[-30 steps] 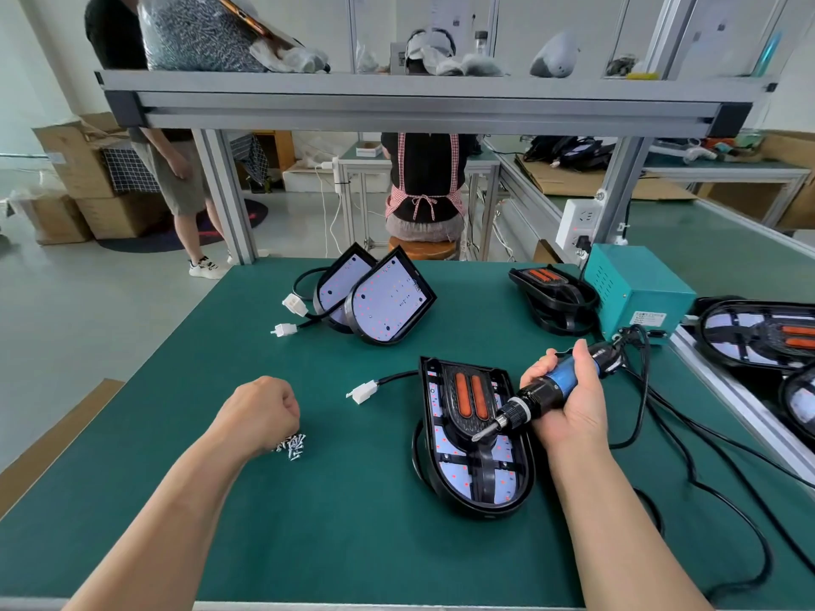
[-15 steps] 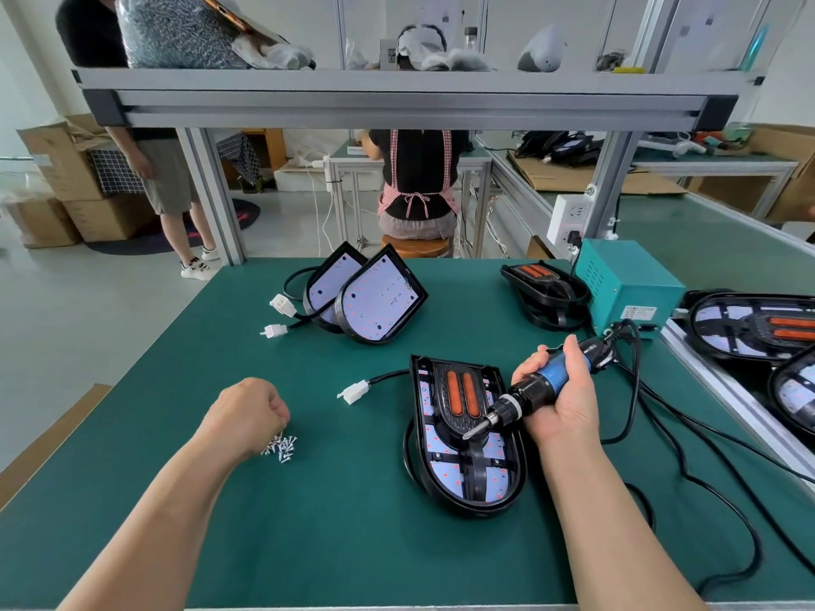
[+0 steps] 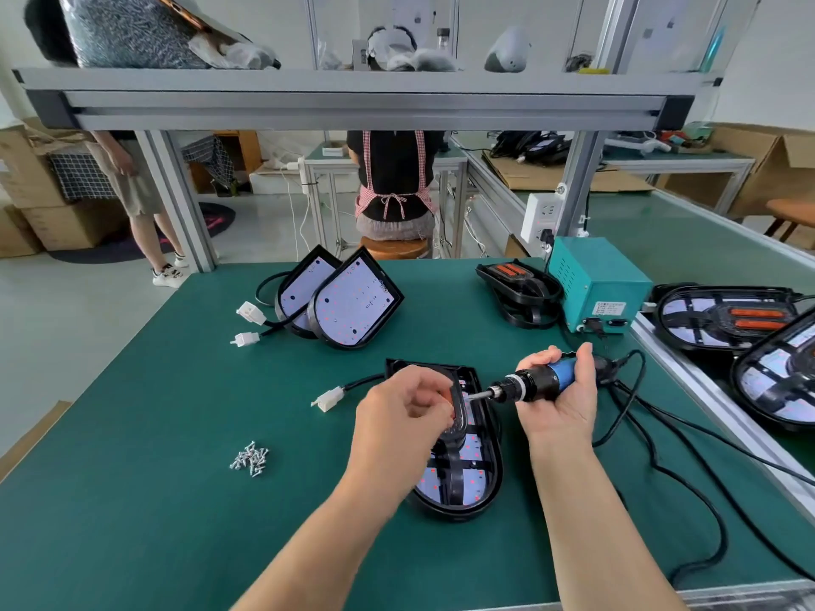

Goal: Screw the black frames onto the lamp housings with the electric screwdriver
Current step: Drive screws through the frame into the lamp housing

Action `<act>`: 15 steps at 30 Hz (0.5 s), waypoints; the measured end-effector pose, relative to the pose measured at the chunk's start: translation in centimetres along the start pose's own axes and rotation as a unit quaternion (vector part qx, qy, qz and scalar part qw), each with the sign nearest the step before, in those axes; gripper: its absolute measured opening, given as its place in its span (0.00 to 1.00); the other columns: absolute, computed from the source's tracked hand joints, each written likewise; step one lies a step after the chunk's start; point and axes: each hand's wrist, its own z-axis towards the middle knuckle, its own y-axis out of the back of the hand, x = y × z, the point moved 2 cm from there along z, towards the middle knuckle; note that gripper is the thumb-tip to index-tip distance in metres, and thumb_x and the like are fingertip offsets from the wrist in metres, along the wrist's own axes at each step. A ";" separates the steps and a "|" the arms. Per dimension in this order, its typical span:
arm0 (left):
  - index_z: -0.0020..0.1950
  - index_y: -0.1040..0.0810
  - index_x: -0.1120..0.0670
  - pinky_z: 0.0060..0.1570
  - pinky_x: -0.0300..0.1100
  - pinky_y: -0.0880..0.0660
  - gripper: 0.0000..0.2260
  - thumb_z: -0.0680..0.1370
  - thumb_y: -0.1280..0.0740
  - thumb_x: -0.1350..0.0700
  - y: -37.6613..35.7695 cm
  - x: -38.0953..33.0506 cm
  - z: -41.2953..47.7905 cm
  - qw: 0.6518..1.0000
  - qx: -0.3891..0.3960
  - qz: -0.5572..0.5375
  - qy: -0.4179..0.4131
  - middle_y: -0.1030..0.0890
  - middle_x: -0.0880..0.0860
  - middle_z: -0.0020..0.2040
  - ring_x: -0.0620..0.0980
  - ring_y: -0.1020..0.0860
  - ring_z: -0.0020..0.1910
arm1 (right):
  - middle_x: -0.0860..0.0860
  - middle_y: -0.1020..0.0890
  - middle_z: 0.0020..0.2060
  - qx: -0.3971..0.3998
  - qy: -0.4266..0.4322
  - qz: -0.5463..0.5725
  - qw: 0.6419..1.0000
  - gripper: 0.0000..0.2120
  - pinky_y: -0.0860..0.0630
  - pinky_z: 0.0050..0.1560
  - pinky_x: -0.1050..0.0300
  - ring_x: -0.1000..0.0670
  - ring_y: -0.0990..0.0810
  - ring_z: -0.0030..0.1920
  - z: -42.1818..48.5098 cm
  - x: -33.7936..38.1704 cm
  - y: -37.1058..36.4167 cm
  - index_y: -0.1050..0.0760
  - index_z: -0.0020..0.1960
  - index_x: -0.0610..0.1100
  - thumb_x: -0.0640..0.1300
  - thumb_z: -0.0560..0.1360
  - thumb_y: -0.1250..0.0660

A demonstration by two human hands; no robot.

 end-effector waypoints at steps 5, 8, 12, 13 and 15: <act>0.49 0.18 0.46 0.44 0.34 0.25 0.14 0.76 0.32 0.67 -1.8 -0.2 0.2 0.999 -0.031 0.021 -0.035 0.18 0.47 0.39 0.48 0.20 0.41 | 0.48 0.23 0.38 -0.001 0.002 0.027 1.000 0.23 0.21 0.31 0.62 0.53 0.22 0.31 -0.1 0.3 -0.2 0.32 0.59 0.44 0.49 0.73 0.24; 0.49 0.18 0.47 0.44 0.32 0.26 0.13 0.76 0.32 0.66 -2.2 -0.3 0.4 0.999 -0.038 0.012 -0.032 0.18 0.47 0.39 0.47 0.21 0.41 | 0.48 0.23 0.38 -0.001 -0.008 0.020 1.000 0.23 0.21 0.31 0.62 0.53 0.22 0.31 0.0 0.1 -0.1 0.32 0.59 0.43 0.50 0.74 0.24; 0.48 0.18 0.47 0.44 0.31 0.25 0.13 0.76 0.31 0.66 -2.3 0.1 0.5 0.999 -0.045 0.013 -0.028 0.18 0.46 0.40 0.46 0.22 0.40 | 0.48 0.23 0.38 -0.003 -0.009 0.018 1.000 0.21 0.21 0.31 0.63 0.53 0.22 0.31 0.1 0.1 0.0 0.31 0.57 0.43 0.50 0.74 0.24; 0.48 0.18 0.47 0.44 0.31 0.26 0.14 0.75 0.32 0.67 -2.4 0.1 0.5 0.999 -0.045 0.009 -0.025 0.18 0.46 0.39 0.45 0.22 0.40 | 0.48 0.23 0.38 -0.002 -0.011 0.016 1.000 0.20 0.21 0.31 0.63 0.53 0.22 0.30 0.1 0.1 0.0 0.31 0.56 0.42 0.50 0.74 0.24; 0.48 0.18 0.47 0.44 0.32 0.26 0.14 0.75 0.32 0.68 -2.5 0.2 0.5 0.999 -0.045 -0.001 -0.021 0.19 0.46 0.39 0.44 0.23 0.39 | 0.49 0.23 0.37 -0.001 -0.014 0.011 1.000 0.19 0.22 0.30 0.62 0.53 0.22 0.29 0.0 0.0 0.0 0.30 0.53 0.42 0.50 0.74 0.24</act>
